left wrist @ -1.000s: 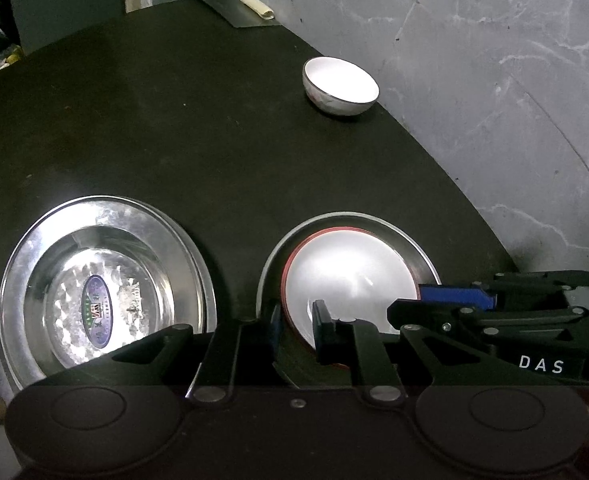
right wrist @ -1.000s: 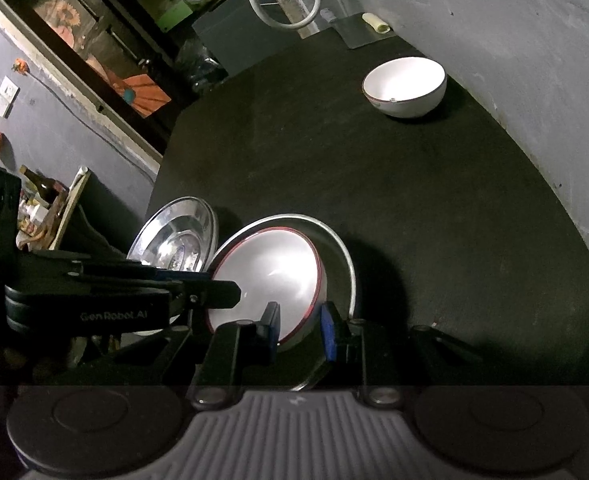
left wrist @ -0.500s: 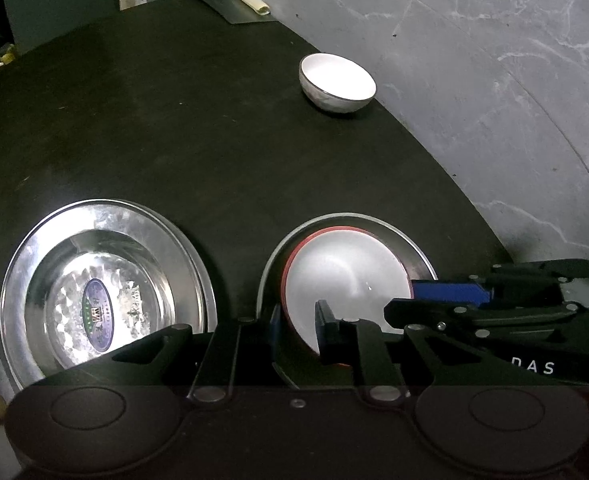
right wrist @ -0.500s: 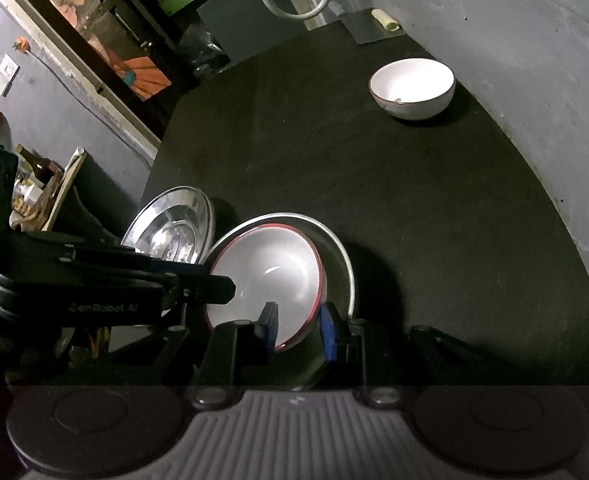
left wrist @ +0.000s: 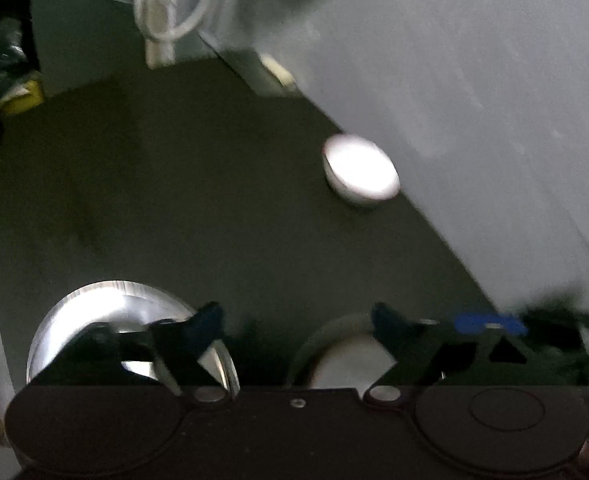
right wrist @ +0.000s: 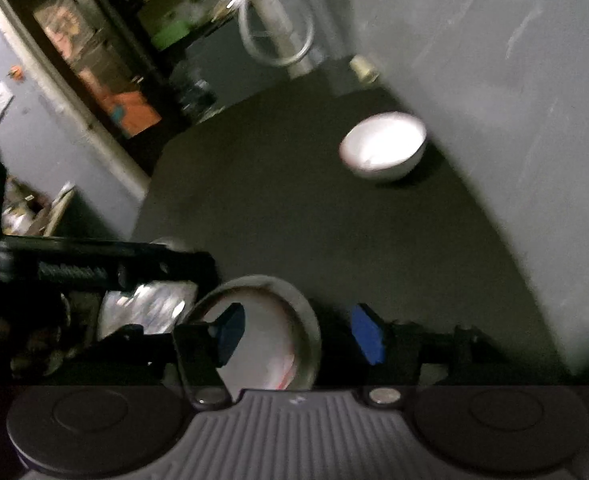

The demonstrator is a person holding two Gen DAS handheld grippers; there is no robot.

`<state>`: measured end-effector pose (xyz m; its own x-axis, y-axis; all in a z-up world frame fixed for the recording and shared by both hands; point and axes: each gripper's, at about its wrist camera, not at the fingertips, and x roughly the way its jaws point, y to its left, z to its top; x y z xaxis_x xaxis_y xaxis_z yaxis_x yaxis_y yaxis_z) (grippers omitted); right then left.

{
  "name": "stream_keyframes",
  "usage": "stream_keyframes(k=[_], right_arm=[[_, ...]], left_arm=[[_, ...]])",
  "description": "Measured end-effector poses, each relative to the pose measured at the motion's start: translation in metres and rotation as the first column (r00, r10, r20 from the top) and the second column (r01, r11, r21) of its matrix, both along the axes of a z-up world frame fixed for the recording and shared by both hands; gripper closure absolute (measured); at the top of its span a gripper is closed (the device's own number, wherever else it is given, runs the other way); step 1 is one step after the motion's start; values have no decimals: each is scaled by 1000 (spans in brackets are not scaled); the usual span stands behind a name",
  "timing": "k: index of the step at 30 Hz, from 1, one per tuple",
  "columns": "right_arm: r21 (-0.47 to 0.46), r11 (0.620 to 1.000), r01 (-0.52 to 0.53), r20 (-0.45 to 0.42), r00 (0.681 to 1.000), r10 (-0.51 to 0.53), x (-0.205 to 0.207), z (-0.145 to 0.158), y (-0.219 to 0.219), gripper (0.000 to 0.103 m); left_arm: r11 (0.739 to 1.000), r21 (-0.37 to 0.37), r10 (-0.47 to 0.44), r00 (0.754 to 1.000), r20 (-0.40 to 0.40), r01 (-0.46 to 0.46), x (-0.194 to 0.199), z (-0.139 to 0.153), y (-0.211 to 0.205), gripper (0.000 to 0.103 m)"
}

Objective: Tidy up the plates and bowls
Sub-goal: 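Move both grippers to the second white bowl and close on its rim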

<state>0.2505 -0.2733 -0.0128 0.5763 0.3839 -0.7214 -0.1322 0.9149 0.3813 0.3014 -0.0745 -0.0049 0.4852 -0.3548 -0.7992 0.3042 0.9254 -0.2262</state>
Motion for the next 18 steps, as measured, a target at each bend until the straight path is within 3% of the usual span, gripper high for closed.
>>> stream_keyframes(k=[5,12,18], right_arm=[[-8,993,121,38,992,-120,32,-8,-16,20],[-12,971,238,84,968,-236,74,-25,-23,19],[-12,961,275,87,958,-273,97,-37,-26,25]], left_arm=[[999,2,47,995,83,-47,46,-4,-16,3],[1000,6,6,994,114,-7,107,-26,-54,1],[999,27,-28,994,105,25,137,-43,-78,1]])
